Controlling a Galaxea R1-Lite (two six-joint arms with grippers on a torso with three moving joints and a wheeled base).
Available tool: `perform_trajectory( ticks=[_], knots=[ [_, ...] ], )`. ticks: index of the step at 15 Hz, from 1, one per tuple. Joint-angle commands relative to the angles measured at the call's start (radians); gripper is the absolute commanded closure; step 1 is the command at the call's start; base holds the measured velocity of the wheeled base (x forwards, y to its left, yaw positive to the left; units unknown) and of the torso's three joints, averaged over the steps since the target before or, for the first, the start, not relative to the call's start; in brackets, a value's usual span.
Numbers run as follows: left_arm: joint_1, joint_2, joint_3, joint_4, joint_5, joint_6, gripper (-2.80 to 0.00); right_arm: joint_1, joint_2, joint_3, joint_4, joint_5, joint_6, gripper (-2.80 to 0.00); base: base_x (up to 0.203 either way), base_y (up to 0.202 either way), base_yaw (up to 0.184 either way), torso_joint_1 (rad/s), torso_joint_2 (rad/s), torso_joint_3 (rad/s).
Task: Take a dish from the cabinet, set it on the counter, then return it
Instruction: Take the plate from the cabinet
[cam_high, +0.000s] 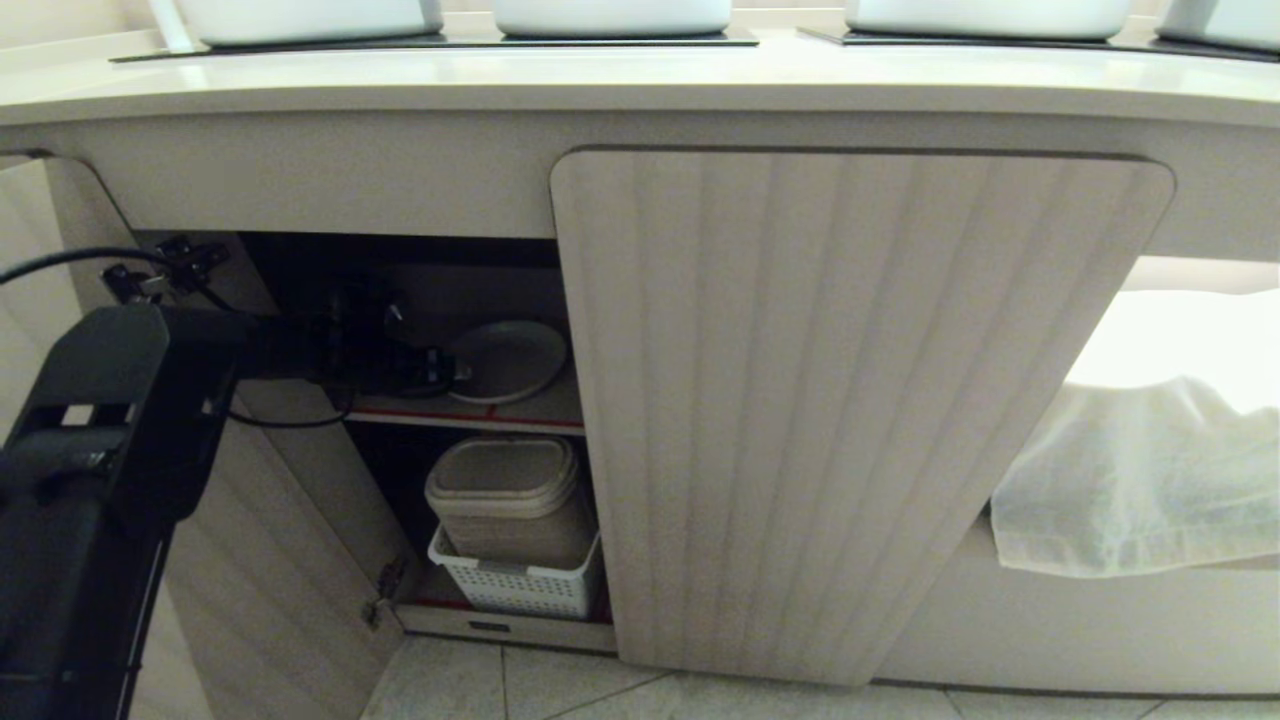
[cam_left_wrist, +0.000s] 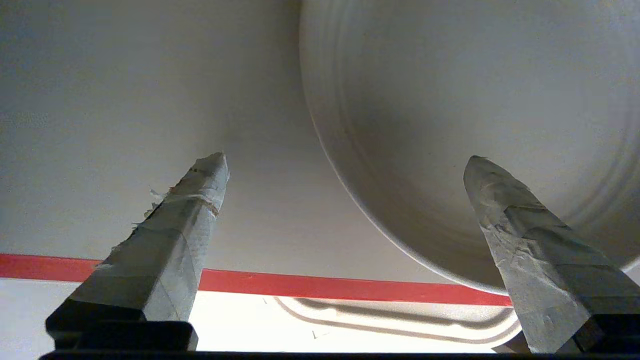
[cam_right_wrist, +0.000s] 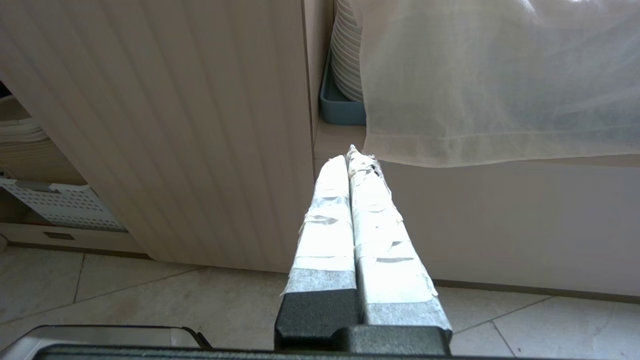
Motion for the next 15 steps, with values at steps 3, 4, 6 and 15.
perform_trajectory(
  ticks=[3, 4, 6, 15],
  knots=[
    [0.001, 0.011, -0.001, -0.001, 0.0, -0.001, -2.8, 0.0, 0.0, 0.0, -0.001, 0.0, 0.0, 0.0, 0.0, 0.0, 0.0, 0.0, 0.0, 0.0],
    [0.001, 0.016, 0.0, -0.002, 0.001, -0.001, -2.8, 0.0, 0.0, 0.0, -0.001, 0.0, 0.0, 0.0, 0.0, 0.0, 0.0, 0.0, 0.0, 0.0],
    [0.001, 0.017, 0.0, -0.002, 0.001, -0.001, -2.8, 0.001, 0.001, 0.0, -0.001, 0.0, 0.0, 0.0, 0.0, 0.0, 0.0, 0.0, 0.0, 0.0],
    [0.001, 0.033, 0.001, -0.057, 0.0, -0.001, 0.0, 0.0, 0.001, 0.0, -0.001, 0.0, 0.0, 0.0, 0.0, 0.0, 0.0, 0.0, 0.0, 0.0]
  ],
)
